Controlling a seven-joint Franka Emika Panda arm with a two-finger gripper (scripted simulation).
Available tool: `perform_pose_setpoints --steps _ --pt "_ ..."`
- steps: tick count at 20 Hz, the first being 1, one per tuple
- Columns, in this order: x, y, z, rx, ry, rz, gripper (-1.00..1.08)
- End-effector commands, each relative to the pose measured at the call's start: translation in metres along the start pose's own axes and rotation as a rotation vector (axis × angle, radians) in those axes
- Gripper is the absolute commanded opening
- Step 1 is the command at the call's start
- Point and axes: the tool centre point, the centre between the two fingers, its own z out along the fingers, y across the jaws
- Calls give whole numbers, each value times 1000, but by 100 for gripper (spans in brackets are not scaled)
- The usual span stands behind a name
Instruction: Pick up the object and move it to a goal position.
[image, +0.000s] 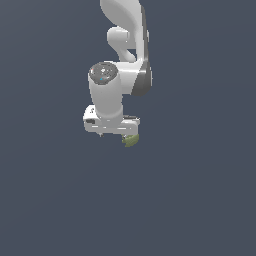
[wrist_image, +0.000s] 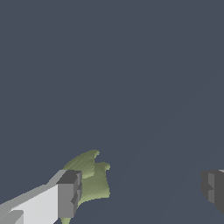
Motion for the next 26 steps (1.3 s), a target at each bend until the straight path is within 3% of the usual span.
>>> perform_pose_setpoints --steps 1,12,26 --pt "0 -1 1 0 0 3 100" --pt "-7 -11 8 3 6 116 100" --pt "-27 -37 28 13 20 430 100"
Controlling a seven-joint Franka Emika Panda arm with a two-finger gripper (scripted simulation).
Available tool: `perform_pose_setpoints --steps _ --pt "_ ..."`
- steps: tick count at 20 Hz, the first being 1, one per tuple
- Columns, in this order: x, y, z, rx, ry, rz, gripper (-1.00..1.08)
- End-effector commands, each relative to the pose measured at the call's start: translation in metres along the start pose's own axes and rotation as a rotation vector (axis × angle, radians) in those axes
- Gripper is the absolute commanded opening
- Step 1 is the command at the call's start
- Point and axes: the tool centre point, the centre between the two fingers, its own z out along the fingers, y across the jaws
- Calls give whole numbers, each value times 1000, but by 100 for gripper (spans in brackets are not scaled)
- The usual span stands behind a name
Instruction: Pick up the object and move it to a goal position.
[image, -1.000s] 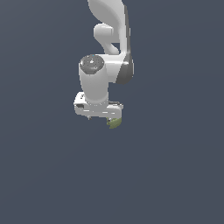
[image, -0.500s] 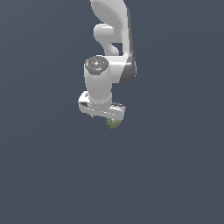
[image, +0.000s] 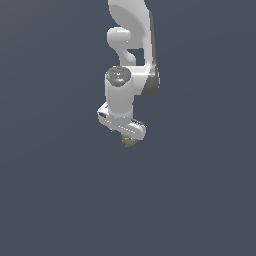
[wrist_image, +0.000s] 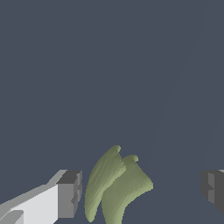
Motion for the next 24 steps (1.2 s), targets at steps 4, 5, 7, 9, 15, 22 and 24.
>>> perform_pose_setpoints --steps 4,5,7,9,15,22,24 --pt "-12 -5 8 5 6 134 100" --pt "-15 -6 9 6 7 158 100" --pt "-19 -8 12 8 8 206 100" --pt "-24 -9 14 10 10 255 100" --pt "-37 -13 22 16 15 396 100" --pt "-48 -16 28 22 19 513 100" --pt "-50 -16 29 23 20 535 100"
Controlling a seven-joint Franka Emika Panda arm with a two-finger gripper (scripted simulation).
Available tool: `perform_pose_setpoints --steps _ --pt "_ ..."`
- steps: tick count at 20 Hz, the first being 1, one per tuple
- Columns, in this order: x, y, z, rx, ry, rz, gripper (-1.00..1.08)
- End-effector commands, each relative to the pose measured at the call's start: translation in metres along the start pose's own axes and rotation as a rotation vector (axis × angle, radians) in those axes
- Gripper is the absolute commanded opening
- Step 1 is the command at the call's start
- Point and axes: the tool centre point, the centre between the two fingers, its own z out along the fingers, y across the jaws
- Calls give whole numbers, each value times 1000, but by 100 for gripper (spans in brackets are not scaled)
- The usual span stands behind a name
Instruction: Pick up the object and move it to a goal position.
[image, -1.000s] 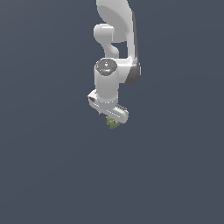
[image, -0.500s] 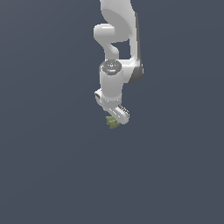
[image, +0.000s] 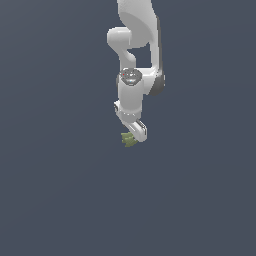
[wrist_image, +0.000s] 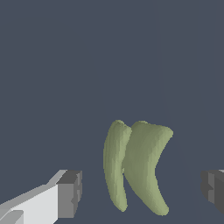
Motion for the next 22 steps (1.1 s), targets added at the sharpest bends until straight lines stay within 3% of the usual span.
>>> perform_pose_setpoints --steps 1,12,22 --pt "-2 1 1 2 1 29 100" --pt "-5 2 6 3 2 55 100" --pt "-6 3 46 3 2 59 100"
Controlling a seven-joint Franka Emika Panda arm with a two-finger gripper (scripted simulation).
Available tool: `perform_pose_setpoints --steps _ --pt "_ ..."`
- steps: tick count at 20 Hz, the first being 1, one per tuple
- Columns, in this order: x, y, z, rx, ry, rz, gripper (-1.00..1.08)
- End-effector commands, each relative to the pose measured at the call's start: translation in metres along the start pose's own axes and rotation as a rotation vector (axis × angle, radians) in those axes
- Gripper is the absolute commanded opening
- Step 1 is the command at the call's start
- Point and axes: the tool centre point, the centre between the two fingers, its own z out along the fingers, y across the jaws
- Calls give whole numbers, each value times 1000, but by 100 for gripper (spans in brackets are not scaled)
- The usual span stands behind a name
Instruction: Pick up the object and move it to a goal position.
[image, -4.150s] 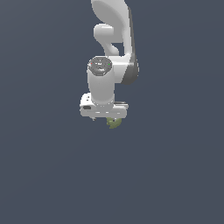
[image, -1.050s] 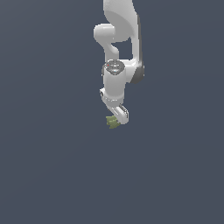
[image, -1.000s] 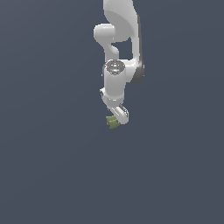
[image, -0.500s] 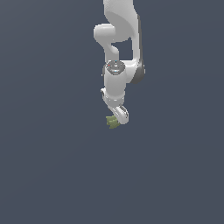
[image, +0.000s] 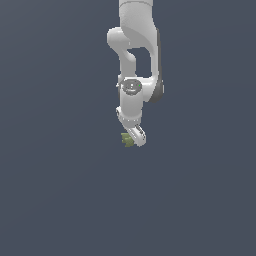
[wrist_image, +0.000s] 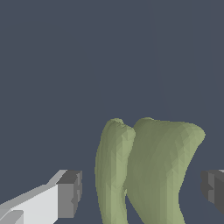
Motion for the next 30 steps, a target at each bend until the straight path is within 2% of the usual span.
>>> perform_pose_setpoints --steps 1,5,6,20,30 --pt "0 0 8 1 0 0 100" --pt "0 -1 13 1 0 1 100" --pt "0 -1 13 1 0 1 -100" --pt "-2 -4 8 3 1 0 -100" --pt "-20 -31 -39 2 2 1 -100"
